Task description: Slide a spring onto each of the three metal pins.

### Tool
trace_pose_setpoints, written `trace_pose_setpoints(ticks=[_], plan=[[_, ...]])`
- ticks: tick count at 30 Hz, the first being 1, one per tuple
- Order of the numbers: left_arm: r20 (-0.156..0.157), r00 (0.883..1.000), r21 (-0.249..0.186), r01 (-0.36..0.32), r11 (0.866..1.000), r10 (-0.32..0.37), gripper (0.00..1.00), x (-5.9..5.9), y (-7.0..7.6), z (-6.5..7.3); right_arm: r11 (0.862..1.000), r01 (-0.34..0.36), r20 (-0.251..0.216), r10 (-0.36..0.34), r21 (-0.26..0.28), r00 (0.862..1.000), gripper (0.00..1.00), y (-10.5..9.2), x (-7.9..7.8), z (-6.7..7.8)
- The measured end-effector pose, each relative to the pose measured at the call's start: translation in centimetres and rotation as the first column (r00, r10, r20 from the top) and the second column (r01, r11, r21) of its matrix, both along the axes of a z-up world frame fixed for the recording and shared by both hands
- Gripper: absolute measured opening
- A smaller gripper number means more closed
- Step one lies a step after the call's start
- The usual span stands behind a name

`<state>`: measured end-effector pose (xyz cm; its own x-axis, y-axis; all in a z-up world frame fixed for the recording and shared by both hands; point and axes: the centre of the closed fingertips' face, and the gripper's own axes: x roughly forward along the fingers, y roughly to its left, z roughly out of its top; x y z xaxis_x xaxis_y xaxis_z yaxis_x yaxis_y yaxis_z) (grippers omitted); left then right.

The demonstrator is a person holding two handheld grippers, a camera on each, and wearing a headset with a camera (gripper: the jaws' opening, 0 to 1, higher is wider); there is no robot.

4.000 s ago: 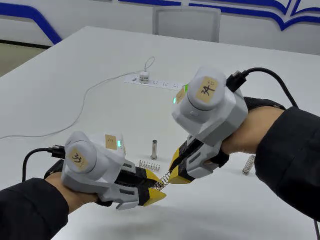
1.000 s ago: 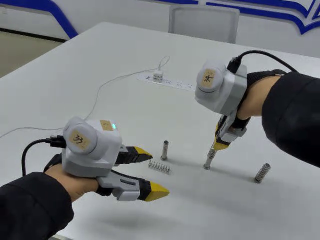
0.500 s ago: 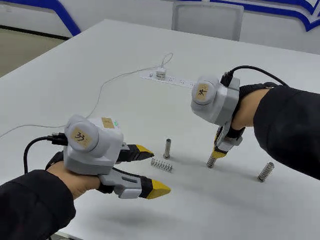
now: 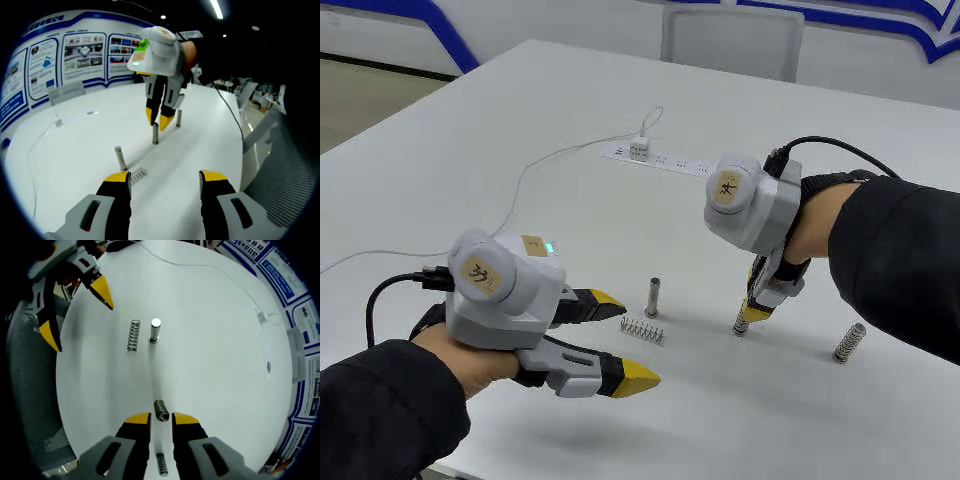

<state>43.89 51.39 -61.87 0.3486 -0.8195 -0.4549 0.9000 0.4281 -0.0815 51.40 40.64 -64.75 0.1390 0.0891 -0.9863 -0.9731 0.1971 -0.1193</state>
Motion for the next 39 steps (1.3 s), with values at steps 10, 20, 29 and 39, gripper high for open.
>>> trace_pose_setpoints(ticks=[10, 20, 29, 39], plan=[[0.0, 1.0, 0.002, 0.005, 1.0, -0.005, 0.56, 0.0, -0.1, 0.0, 0.998, -0.022, 0.061, 0.018, 0.059, 0.998, 0.19, 1.6, -0.2, 2.0], [-0.002, 1.0, 0.005, 0.0, 1.0, 0.0, 0.56, 0.0, 0.1, -0.1, 0.984, -0.03, 0.038, 0.023, 0.173, 0.999, 0.18, 4.8, -1.3, 1.9], [-0.009, 1.0, 0.016, -0.002, 1.0, 0.002, 0.56, 0.0, 0.2, -0.5, 0.964, -0.029, 0.012, 0.027, 0.265, 1.0, 0.18, 7.9, -2.3, -0.2], [-0.015, 1.0, 0.023, -0.004, 1.0, 0.004, 0.56, -0.1, 0.3, -0.7, 0.954, -0.019, 0.011, 0.016, 0.298, 1.0, 0.17, 9.5, -2.0, -1.7]])
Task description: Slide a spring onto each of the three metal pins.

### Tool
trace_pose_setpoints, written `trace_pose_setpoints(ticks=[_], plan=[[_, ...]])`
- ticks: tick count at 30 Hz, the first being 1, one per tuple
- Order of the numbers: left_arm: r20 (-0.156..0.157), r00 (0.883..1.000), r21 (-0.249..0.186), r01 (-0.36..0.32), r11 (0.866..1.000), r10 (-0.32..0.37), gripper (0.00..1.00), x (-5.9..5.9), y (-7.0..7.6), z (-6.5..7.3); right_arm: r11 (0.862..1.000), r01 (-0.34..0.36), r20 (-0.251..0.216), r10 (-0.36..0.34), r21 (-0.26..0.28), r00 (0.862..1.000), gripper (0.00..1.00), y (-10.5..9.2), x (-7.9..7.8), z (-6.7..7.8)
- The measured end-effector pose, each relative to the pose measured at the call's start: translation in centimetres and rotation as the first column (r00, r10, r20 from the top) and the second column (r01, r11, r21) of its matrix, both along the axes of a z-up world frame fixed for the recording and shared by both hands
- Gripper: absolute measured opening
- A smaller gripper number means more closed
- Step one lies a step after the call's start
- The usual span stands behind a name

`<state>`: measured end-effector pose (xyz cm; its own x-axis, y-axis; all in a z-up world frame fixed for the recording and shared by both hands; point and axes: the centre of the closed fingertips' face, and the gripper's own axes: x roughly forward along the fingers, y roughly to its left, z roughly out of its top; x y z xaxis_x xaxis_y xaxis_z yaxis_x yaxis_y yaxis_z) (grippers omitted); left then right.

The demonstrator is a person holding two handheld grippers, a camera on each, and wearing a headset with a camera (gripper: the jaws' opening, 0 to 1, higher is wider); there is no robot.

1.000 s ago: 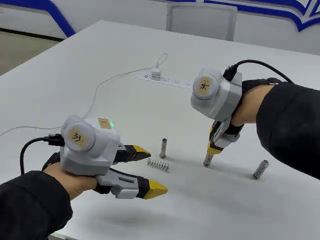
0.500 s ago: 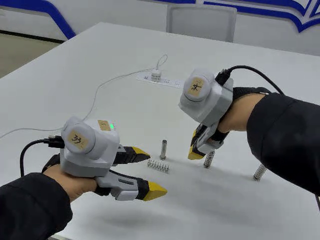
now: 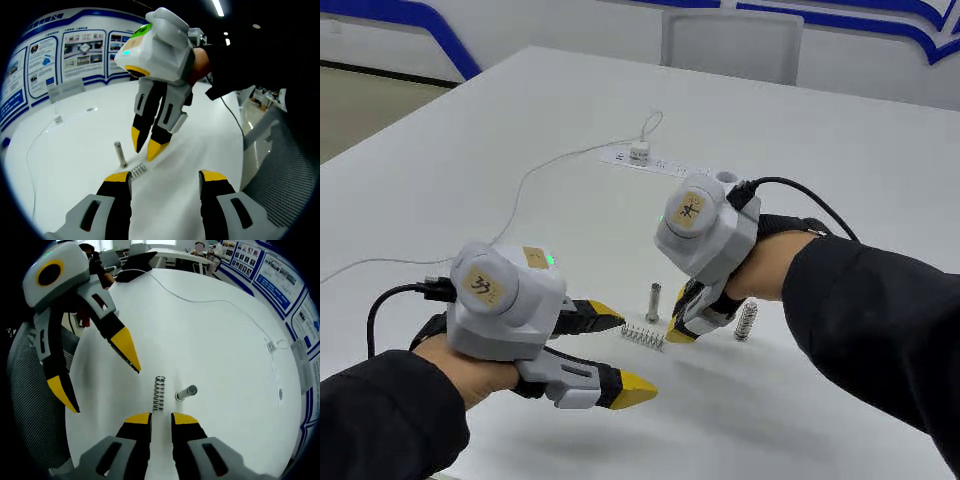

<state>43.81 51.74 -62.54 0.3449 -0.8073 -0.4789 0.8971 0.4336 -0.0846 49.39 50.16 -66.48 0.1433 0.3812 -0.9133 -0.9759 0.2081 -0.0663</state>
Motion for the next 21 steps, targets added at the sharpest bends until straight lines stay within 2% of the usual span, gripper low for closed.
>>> trace_pose_setpoints(ticks=[5, 9, 21], plan=[[-0.001, 1.0, 0.004, -0.002, 1.0, 0.002, 0.55, 0.0, 0.1, -0.1, 1.0, 0.009, -0.017, -0.009, 0.021, 1.0, 0.16, 0.7, 0.0, -0.8], [-0.003, 1.0, 0.004, -0.003, 1.0, 0.003, 0.55, 0.0, 0.1, -0.1, 1.0, 0.009, -0.025, -0.009, 0.008, 1.0, 0.15, 0.7, -0.1, -1.7], [-0.003, 1.0, 0.002, -0.009, 1.0, 0.009, 0.55, 0.1, 0.2, -0.1, 1.0, 0.01, -0.038, -0.01, 0.0, 0.999, 0.12, 0.9, -0.1, -2.7]])
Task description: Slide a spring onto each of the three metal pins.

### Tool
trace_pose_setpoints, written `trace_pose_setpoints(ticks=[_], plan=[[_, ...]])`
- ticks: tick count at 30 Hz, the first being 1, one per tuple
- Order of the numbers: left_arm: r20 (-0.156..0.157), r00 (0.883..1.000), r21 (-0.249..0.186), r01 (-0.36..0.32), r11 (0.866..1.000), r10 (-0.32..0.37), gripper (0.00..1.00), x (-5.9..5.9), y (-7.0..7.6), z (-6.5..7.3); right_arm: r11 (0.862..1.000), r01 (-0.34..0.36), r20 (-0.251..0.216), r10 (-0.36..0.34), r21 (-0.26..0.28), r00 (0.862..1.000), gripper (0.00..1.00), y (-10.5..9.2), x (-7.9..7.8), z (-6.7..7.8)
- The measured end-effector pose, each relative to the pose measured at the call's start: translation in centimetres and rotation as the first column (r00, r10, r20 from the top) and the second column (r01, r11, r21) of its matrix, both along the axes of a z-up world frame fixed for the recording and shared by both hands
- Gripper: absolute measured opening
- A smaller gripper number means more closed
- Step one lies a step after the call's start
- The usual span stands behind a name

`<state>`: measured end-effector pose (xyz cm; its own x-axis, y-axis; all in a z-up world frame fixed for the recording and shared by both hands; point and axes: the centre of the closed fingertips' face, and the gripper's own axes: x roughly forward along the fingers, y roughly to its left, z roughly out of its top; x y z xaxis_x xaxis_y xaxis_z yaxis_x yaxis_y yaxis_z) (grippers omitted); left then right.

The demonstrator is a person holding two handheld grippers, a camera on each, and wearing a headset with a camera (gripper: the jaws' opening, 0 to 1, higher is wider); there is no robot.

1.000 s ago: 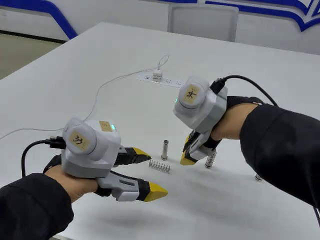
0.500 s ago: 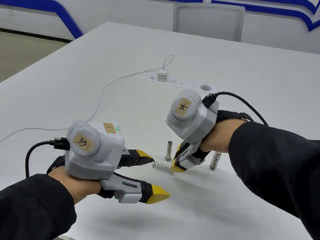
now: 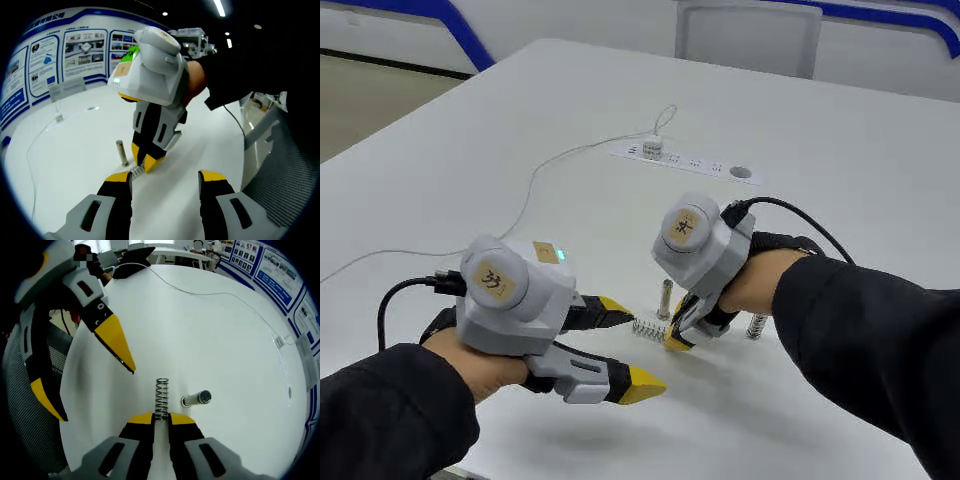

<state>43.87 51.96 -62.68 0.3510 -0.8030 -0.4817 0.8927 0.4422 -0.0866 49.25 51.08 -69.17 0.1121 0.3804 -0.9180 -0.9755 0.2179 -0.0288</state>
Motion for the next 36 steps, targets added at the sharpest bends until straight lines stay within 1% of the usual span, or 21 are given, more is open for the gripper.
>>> trace_pose_setpoints(ticks=[5, 10, 11, 15, 21, 25, 28, 31, 32, 36], plan=[[0.002, 1.0, 0.0, -0.002, 1.0, 0.002, 0.54, 0.0, 0.0, 0.0, 1.0, 0.011, -0.012, -0.011, -0.001, 1.0, 0.12, -0.4, -0.3, 0.3], [0.008, 1.0, 0.008, 0.003, 1.0, -0.003, 0.54, 0.0, -0.1, 0.0, 1.0, -0.009, -0.016, 0.009, -0.017, 1.0, 0.12, -1.2, -1.3, 1.4], [0.009, 1.0, 0.011, 0.006, 1.0, -0.006, 0.53, 0.0, -0.1, 0.0, 1.0, -0.019, -0.018, 0.018, -0.019, 1.0, 0.11, -1.4, -1.7, 1.8], [0.017, 1.0, 0.026, 0.019, 0.999, -0.019, 0.52, -0.2, -0.3, -0.2, 0.999, -0.04, -0.016, 0.04, -0.013, 0.999, 0.11, -1.8, -2.6, 3.0], [0.051, 0.997, 0.071, 0.062, 0.996, -0.065, 0.48, -0.6, -0.8, -0.5, 0.996, -0.085, -0.045, 0.085, -0.005, 0.995, 0.11, -2.2, -5.0, 4.7], [0.073, 0.994, 0.085, 0.081, 0.993, -0.088, 0.44, -0.8, -0.9, -0.4, 0.994, -0.11, -0.055, 0.109, -0.002, 0.992, 0.11, -2.0, -6.0, 5.6], [0.1, 0.99, 0.09, 0.093, 0.992, -0.102, 0.39, -0.6, -0.9, -0.2, 0.992, -0.126, -0.055, 0.126, 0.001, 0.991, 0.11, -1.7, -6.5, 6.0], [0.12, 0.985, 0.102, 0.115, 0.988, -0.127, 0.3, -0.8, -1.0, -0.3, 0.991, -0.134, -0.055, 0.134, 0.001, 0.989, 0.11, -1.5, -6.7, 6.3], [0.124, 0.983, 0.105, 0.122, 0.987, -0.135, 0.27, -0.9, -1.0, -0.3, 0.991, -0.137, -0.056, 0.136, 0.0, 0.989, 0.11, -1.5, -6.7, 6.3], [0.14, 0.977, 0.111, 0.147, 0.983, -0.162, 0.21, -1.1, -1.3, -0.2, 0.988, -0.153, -0.078, 0.152, -0.008, 0.985, 0.11, -1.4, -7.2, 6.4]])
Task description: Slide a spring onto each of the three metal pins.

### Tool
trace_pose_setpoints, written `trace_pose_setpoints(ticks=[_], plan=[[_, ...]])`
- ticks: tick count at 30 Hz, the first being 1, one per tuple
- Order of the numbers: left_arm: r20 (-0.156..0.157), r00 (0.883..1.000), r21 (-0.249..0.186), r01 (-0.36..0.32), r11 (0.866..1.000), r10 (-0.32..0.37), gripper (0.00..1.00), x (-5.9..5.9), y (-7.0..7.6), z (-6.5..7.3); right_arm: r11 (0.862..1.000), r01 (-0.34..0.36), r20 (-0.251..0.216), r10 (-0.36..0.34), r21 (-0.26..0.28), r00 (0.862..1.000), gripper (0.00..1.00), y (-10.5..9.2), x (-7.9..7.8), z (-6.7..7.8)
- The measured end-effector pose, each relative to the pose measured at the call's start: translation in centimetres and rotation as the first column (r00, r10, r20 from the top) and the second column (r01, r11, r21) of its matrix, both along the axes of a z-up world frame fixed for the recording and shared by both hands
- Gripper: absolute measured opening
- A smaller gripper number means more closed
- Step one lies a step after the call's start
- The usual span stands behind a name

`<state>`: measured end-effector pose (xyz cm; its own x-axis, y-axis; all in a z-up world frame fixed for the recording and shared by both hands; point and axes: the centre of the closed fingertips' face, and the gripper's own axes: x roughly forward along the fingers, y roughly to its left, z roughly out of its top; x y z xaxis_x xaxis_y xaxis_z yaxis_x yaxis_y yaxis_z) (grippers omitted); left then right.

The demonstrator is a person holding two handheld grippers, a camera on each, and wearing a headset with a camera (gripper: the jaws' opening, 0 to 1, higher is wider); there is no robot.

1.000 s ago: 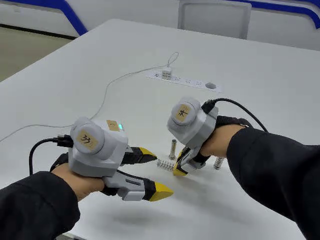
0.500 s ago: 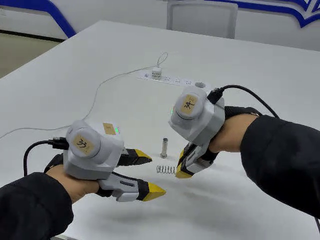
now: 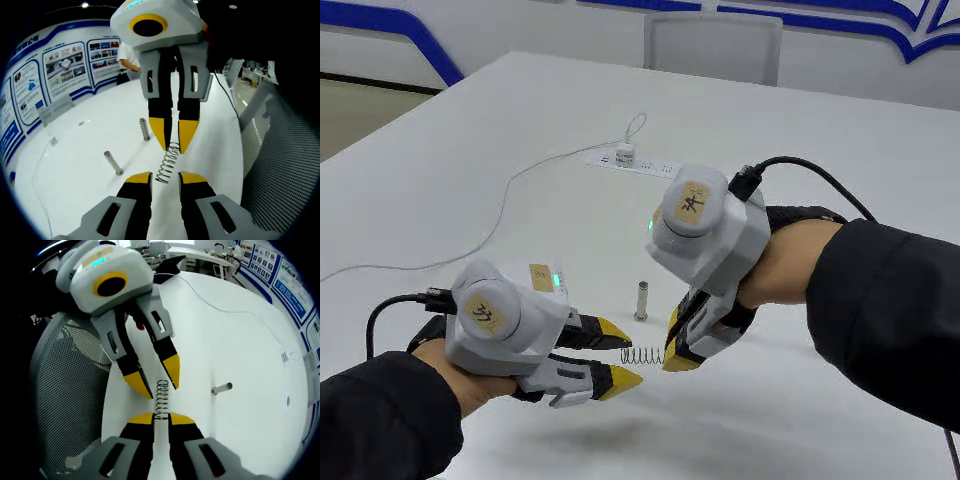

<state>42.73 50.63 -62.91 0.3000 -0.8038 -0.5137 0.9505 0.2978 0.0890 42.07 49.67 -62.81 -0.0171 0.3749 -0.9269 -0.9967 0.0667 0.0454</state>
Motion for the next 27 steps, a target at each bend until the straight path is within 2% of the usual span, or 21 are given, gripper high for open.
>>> trace_pose_setpoints(ticks=[8, 14, 22, 27], plan=[[0.016, 0.999, 0.019, 0.039, 0.999, -0.039, 0.13, -0.4, -0.2, -0.3, 1.0, -0.012, -0.02, 0.012, -0.002, 1.0, 0.11, 0.1, -0.6, 0.4], [0.021, 0.999, 0.028, 0.05, 0.998, -0.05, 0.12, -0.6, -0.3, -0.4, 1.0, -0.015, -0.015, 0.015, 0.013, 1.0, 0.11, 0.4, -0.6, 1.3], [0.01, 0.999, 0.001, 0.04, 0.999, -0.04, 0.11, -0.7, -0.4, 0.0, 0.997, -0.006, 0.005, 0.006, 0.075, 1.0, 0.12, 1.4, -0.4, 3.0], [0.003, 1.0, -0.015, 0.029, 0.999, -0.029, 0.11, -0.6, -0.4, 0.3, 0.995, -0.007, 0.022, 0.005, 0.1, 1.0, 0.12, 2.0, -0.3, 3.4]])
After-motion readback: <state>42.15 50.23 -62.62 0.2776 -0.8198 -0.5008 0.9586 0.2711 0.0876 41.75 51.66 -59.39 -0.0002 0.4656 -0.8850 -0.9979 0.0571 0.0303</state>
